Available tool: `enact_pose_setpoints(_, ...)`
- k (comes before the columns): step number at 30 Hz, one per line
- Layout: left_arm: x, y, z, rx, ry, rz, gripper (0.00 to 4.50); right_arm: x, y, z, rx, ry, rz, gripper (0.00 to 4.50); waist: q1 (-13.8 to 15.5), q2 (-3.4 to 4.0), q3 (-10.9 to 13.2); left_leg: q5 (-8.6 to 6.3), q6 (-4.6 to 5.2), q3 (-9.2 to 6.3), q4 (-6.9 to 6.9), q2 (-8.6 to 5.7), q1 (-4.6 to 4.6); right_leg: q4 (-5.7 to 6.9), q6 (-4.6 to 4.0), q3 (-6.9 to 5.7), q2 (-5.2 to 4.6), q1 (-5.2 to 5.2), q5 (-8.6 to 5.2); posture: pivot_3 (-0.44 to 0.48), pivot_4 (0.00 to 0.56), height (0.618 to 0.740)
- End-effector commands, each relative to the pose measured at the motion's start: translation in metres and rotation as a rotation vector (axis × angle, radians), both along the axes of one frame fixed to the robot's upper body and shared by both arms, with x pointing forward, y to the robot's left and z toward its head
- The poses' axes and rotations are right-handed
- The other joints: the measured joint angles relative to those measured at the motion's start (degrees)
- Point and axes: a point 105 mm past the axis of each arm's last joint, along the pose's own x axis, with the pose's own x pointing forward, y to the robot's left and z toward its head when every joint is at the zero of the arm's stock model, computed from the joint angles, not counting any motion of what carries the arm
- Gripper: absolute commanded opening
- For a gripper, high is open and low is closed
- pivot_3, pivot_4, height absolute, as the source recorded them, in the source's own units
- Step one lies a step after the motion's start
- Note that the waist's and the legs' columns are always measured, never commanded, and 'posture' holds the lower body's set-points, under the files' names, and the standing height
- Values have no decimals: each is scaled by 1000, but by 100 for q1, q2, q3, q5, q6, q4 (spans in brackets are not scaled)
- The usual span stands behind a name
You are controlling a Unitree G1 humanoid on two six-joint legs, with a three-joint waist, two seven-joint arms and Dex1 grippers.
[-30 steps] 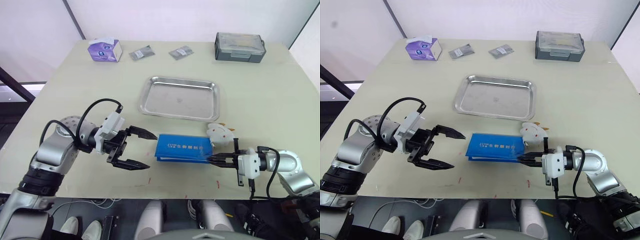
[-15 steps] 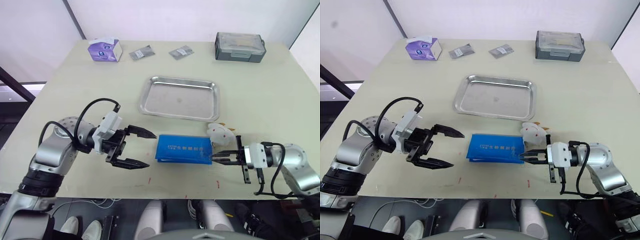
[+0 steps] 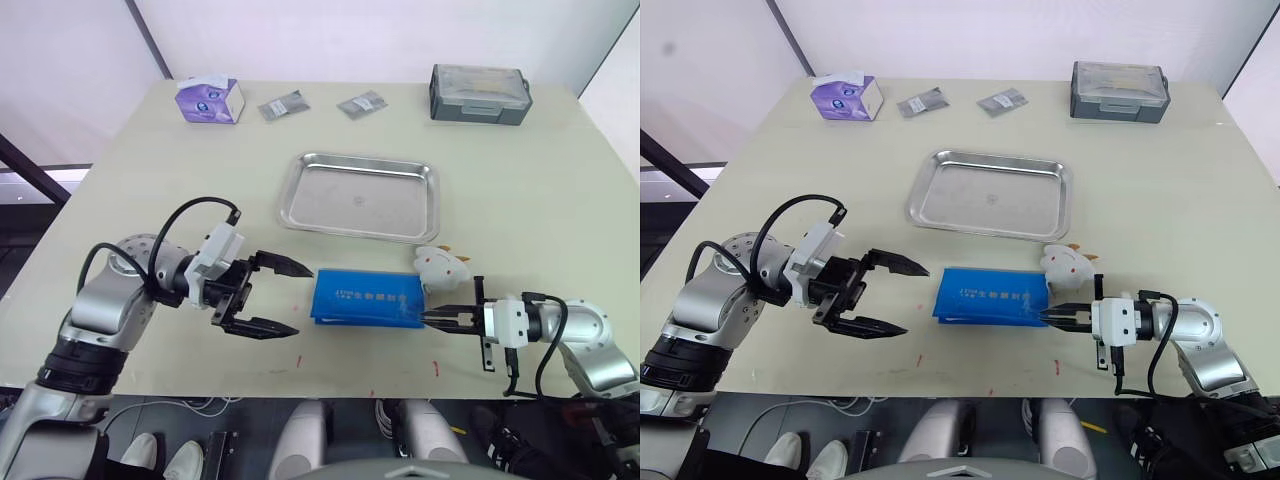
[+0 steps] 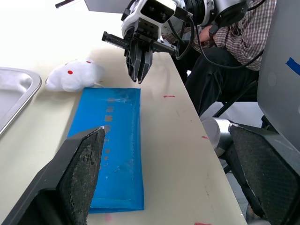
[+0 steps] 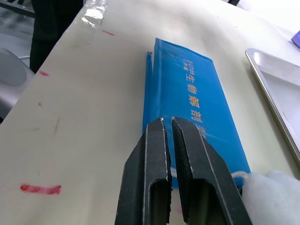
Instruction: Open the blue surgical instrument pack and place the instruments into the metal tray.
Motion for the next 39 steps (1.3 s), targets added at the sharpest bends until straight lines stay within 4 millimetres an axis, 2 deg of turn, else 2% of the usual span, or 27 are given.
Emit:
enact_pose_setpoints(1, -7, -3, 6, -7, -29, -72, 4500, 0, -3, 7, 23, -14, -7, 777, 0, 0, 0, 0, 0, 0, 0, 0, 0, 0, 0, 0, 0, 0, 0, 0, 150, 738)
enact_pose_setpoints(3, -7, -3, 6, -7, -29, -72, 4500, -1, -2, 8, 24, -15, -6, 1402, 0, 0, 0, 0, 0, 0, 0, 0, 0, 0, 0, 0, 0, 0, 0, 0, 150, 738)
enact_pose_setpoints(8, -8, -3, 5, -11, -26, -76, 4500, -1, -3, 7, 25, -16, -10, 3904, -1, 0, 0, 0, 0, 0, 0, 0, 0, 0, 0, 0, 0, 0, 0, 0, 150, 738)
enact_pose_setpoints(9, -8, -4, 5, -12, -25, -76, 4500, 0, -3, 7, 23, -29, -15, 4282, 0, 0, 0, 0, 0, 0, 0, 0, 0, 0, 0, 0, 0, 0, 0, 0, 150, 738)
enact_pose_setpoints(10, -7, -4, 4, -13, -26, -76, 4500, 2, -3, 7, 16, -57, -20, 4458, 0, 0, 0, 0, 0, 0, 0, 0, 0, 0, 0, 0, 0, 0, 0, 0, 150, 738)
enact_pose_setpoints(14, -7, -4, 4, -15, -28, -74, 4500, 8, -4, 5, -25, -184, -20, 4458, -7, 0, 0, 0, 0, 1, 0, 0, 0, 0, 0, 0, 1, 0, 0, 0, 150, 738)
enact_pose_setpoints(24, -7, -3, 1, -8, -26, -69, 4500, 13, 0, 5, -43, -372, 6, 4458, -11, 1, 1, 0, 0, 2, 0, 0, 2, 2, 0, 2, 1, -1, 0, 0, 150, 738)
enact_pose_setpoints(34, -6, -3, 2, -3, -29, -69, 4500, 22, 11, -2, -53, -420, 21, 4458, -12, 2, 1, 1, -1, 3, 0, 0, 2, 2, 0, 3, 0, 0, 0, 0, 150, 738)
enact_pose_setpoints(37, -6, -3, 1, -1, -30, -72, 4500, 23, 13, -3, -46, -417, 33, 3645, -12, 2, 1, 1, -1, 3, 0, 0, 3, 2, 0, 3, 1, 0, 0, 0, 150, 738)
enact_pose_setpoints(39, -6, -3, 1, 0, -30, -72, 4500, 23, 14, -4, -46, -413, 35, 2729, -12, 2, 1, 1, -1, 3, 0, 0, 3, 2, 0, 3, 0, 0, 0, 0, 150, 738)
